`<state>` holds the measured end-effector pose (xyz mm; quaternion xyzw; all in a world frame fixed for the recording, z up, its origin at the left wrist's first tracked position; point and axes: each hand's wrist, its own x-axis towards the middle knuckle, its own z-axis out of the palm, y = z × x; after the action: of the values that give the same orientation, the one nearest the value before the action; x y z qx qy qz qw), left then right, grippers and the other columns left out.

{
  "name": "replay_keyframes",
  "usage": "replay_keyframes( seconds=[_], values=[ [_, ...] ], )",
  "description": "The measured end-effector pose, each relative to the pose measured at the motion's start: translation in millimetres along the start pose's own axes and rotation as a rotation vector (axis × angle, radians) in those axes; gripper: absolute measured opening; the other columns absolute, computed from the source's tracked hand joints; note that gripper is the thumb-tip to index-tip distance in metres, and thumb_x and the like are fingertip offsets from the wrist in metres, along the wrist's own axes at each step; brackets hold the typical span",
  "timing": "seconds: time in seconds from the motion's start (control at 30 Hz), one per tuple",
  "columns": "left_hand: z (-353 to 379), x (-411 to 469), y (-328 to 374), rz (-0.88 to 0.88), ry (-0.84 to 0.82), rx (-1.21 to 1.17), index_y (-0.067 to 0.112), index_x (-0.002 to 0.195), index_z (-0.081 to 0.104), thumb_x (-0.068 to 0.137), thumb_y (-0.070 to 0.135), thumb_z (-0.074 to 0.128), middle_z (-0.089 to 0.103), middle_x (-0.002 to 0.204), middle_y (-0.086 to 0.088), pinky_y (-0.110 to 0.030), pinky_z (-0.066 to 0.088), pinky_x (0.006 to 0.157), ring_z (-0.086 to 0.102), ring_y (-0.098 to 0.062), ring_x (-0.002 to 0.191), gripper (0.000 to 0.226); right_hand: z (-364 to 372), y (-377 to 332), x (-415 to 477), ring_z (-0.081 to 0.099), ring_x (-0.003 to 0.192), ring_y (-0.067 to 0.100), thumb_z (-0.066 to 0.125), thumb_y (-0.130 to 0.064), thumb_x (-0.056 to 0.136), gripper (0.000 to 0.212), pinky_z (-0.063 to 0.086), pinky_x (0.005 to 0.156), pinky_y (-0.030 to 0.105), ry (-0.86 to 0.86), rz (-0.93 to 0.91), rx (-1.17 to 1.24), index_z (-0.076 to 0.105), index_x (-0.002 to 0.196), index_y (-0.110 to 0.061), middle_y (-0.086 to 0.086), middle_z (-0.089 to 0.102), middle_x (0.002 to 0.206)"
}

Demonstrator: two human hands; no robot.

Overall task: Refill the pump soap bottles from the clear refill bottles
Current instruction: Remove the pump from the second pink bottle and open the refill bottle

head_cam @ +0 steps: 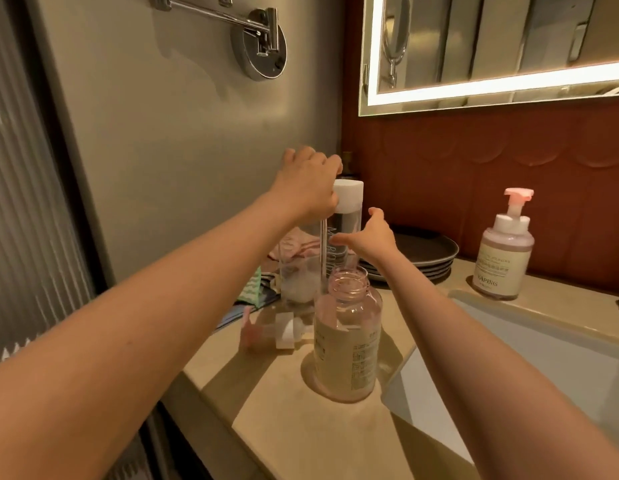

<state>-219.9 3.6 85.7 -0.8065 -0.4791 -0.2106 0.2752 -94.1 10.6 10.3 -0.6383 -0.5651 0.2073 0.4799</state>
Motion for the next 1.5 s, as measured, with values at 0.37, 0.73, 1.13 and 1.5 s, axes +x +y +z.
replay_keyframes(
  seconds=[0.37, 0.73, 1.13, 1.5],
  values=[
    [-4, 20, 11, 0.194, -0.094, 0.024, 0.022, 0.129, 0.041, 0.087, 0.033, 0.055, 0.055, 0.124, -0.004, -0.040, 0.031, 0.094, 0.049, -0.023, 0.113, 0.045, 6, 13, 4, 0.055, 0.104, 0.023, 0.079, -0.033, 0.072, 0.058, 0.045, 0.077, 0.032, 0.179, -0.085, 0.040, 0.045, 0.114, -0.013, 0.005, 0.058, 0.114],
    [-67, -1, 48, 0.263, -0.071, -0.221, 0.022, 0.136, 0.033, 0.093, 0.050, 0.041, 0.045, 0.132, -0.006, -0.035, 0.033, 0.092, 0.046, -0.023, 0.114, 0.052, -93, -8, -63, 0.052, 0.097, 0.010, 0.081, -0.034, 0.068, 0.063, 0.045, 0.077, 0.025, 0.249, -0.197, -0.006, 0.050, 0.119, -0.014, -0.001, 0.057, 0.109],
    [-87, -68, 85, 0.358, -0.361, -0.539, 0.023, 0.135, 0.035, 0.092, 0.051, 0.042, 0.047, 0.126, -0.004, -0.030, 0.043, 0.086, 0.050, -0.019, 0.105, 0.052, -112, 15, -168, 0.062, 0.099, 0.017, 0.085, -0.021, 0.062, 0.053, 0.053, 0.082, 0.031, -0.066, -0.105, 0.109, 0.058, 0.106, -0.016, 0.001, 0.066, 0.102],
    [-102, -89, 88, 0.305, -0.314, -0.379, 0.029, 0.134, 0.033, 0.092, 0.057, 0.035, 0.037, 0.103, -0.001, -0.029, 0.039, 0.073, 0.046, -0.020, 0.090, 0.051, -94, 4, -195, 0.059, 0.106, 0.020, 0.085, -0.019, 0.063, 0.061, 0.052, 0.088, 0.035, -0.007, -0.085, 0.168, 0.052, 0.115, -0.015, 0.004, 0.064, 0.112]
  ],
)
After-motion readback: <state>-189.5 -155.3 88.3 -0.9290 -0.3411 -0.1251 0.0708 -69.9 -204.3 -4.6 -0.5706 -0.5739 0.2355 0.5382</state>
